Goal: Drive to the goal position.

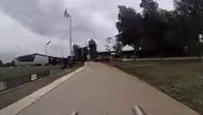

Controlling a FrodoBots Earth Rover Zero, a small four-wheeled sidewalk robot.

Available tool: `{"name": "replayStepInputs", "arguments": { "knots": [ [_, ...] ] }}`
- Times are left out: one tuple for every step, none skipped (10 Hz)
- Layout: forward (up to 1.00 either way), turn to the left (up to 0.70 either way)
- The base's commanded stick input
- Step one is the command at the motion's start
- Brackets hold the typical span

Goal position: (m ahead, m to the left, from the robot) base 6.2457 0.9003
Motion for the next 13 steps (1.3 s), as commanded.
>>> {"name": "replayStepInputs", "arguments": {
  "knots": [
    [1.0, 0.0],
    [1.0, 0.0],
    [1.0, 0.0],
    [1.0, 0.0],
    [1.0, 0.1],
    [0.99, 0.17],
    [0.98, 0.16],
    [0.98, 0.15],
    [0.98, 0.13],
    [0.97, 0.1],
    [0.97, 0.09],
    [0.97, 0.02],
    [0.97, 0.0]
  ]
}}
